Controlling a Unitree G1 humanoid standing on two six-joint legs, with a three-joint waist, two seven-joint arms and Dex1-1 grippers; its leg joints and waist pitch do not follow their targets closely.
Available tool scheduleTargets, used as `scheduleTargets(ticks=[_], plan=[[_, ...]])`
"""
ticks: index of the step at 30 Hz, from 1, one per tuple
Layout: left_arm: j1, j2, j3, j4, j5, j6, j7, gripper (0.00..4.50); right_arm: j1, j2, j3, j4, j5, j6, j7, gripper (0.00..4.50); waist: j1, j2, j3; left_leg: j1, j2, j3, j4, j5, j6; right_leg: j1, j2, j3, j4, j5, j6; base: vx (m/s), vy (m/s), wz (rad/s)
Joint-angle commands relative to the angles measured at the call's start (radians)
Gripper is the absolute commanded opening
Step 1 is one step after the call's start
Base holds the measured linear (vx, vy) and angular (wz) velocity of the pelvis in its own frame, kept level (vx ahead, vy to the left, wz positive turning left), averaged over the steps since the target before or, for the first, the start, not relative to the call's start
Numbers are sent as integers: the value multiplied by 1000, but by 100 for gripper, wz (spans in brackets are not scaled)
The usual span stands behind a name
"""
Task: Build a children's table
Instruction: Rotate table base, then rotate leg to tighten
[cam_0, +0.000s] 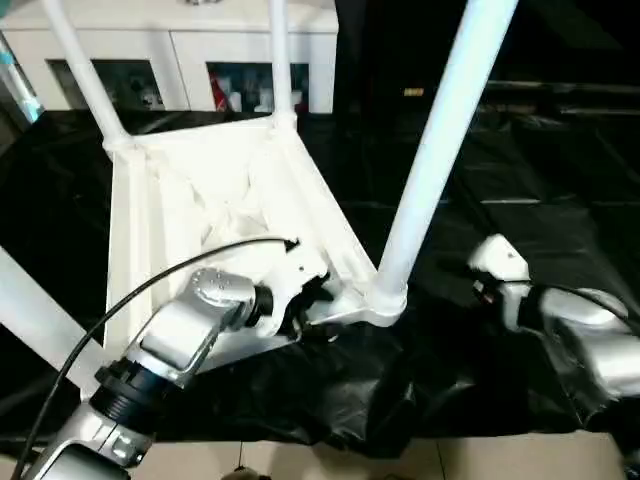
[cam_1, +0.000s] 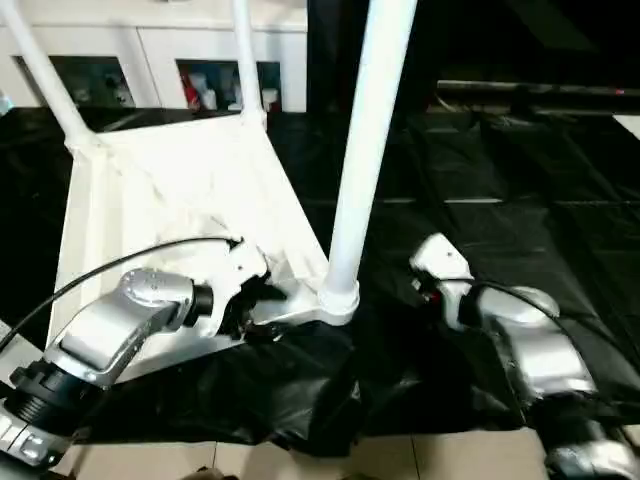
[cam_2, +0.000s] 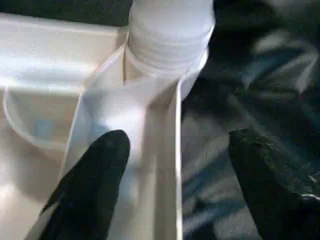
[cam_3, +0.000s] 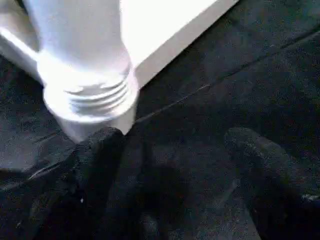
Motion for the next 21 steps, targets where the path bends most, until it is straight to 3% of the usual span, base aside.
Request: scheduleTargets(ticks=[1,4,8,10,14,16,21], plan=[[-5,3,-7,-3,22,18,22,320,10,-20,15,-52,23,29,36,367,5,-9,-69,11,60,-36,-59,-129,89,53,-75,54,-80,-185,-218,0,0,0],[-11,-13,-4,23,34,32,57,286,63,-65,22,-181,73,113,105,367,7,-6,-69,10,60,-38,-61,-116,97,55,-71,54,-78,-159,-217,0,0,0],[-25,-33,-1,54,44,46,94,262,98,-85,28,-254,100,165,128,367,8,-6,-71,10,61,-39,-59,-126,96,53,-76,52,-81,-177,-217,0,0,0],[-27,-34,-3,57,46,46,96,247,102,-85,28,-260,99,167,126,367,8,-7,-70,10,60,-39,-60,-131,91,52,-76,52,-83,-189,-212,0,0,0],[-26,-46,1,66,43,49,95,211,123,-87,24,-290,97,189,118,367,7,0,-69,11,58,-40,-60,-147,81,51,-75,50,-88,-217,-206,0,0,0],[-30,-55,8,74,35,47,92,187,130,-94,23,-309,102,206,114,367,7,-4,-69,10,58,-40,-61,-153,80,51,-75,50,-90,-233,-196,0,0,0],[-30,-65,15,75,18,49,81,155,132,-96,21,-312,101,213,115,367,7,-2,-69,12,59,-42,-61,-169,71,50,-77,50,-94,-267,-186,0,0,0]])
